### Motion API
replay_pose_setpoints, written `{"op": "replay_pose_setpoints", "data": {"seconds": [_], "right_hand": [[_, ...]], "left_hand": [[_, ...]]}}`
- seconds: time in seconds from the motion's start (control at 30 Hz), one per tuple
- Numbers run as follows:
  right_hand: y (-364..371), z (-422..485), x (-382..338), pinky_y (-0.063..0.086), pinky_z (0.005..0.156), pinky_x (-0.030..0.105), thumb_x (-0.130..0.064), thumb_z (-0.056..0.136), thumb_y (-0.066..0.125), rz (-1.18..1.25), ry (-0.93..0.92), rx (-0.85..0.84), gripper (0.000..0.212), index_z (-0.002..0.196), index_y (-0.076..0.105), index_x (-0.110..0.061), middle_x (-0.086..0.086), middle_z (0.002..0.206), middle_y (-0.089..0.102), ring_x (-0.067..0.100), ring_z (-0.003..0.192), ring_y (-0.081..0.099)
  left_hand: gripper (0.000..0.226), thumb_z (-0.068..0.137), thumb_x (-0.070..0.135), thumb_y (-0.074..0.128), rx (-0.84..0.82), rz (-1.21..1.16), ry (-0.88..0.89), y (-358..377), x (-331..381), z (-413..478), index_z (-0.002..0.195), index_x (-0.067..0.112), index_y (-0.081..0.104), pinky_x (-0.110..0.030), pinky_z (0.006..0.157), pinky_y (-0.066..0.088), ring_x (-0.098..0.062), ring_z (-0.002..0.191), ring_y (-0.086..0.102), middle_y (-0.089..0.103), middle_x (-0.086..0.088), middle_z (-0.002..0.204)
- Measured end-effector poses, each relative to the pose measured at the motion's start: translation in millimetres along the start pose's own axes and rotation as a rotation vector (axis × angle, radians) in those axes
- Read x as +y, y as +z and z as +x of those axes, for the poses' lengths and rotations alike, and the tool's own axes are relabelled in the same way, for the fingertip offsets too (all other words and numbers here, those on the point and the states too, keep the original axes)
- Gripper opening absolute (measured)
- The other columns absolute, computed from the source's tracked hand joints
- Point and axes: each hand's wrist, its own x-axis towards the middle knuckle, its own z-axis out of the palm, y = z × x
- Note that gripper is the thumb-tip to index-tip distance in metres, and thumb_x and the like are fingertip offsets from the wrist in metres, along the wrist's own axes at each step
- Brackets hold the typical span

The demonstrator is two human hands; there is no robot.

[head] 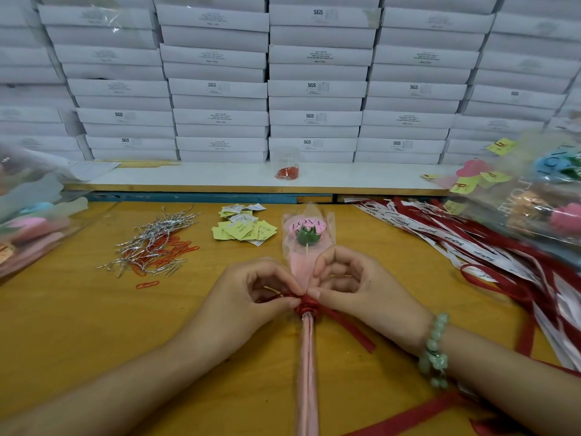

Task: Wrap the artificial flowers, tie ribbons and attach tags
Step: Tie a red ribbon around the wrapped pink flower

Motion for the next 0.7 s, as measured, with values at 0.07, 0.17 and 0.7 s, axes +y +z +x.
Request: {"op": "replay_pose_setpoints", "data": {"seconds": [0.07, 0.17, 0.7], "right_hand": [[0, 0, 0, 0.053, 0.074, 0.024, 0.002, 0.081, 0.071, -0.018, -0.005, -0.012, 0.020, 0.093, 0.057, -0.006, 0.004, 0.085, 0.067, 0.014, 0.073, 0.063], [0, 1, 1, 0.053, 0.074, 0.024, 0.003, 0.082, 0.070, -0.047, -0.019, -0.028, 0.020, 0.094, 0.056, -0.006, 0.004, 0.084, 0.067, 0.012, 0.072, 0.063], [-18, 6, -1, 0.048, 0.071, 0.029, -0.004, 0.093, 0.057, -0.224, 0.072, -0.136, 0.011, 0.095, 0.051, -0.014, -0.002, 0.085, 0.058, 0.011, 0.076, 0.054]], "left_hand": [[0.023, 0.071, -0.008, 0.077, -0.002, 0.004, -0.002, 0, 1, 0, 0.075, 0.014, 0.073, -0.022, 0.074, 0.055, -0.016, 0.080, 0.069, 0.070, 0.000, 0.083], [0.021, 0.071, -0.008, 0.077, -0.003, 0.013, -0.001, 0, 0, 0, 0.076, 0.012, 0.073, -0.025, 0.075, 0.057, -0.016, 0.080, 0.069, 0.070, -0.002, 0.083], [0.025, 0.068, 0.015, 0.080, -0.025, 0.022, -0.055, -1, -4, 0, 0.087, 0.031, 0.074, -0.024, 0.080, 0.056, -0.016, 0.087, 0.070, 0.074, 0.000, 0.089]]}}
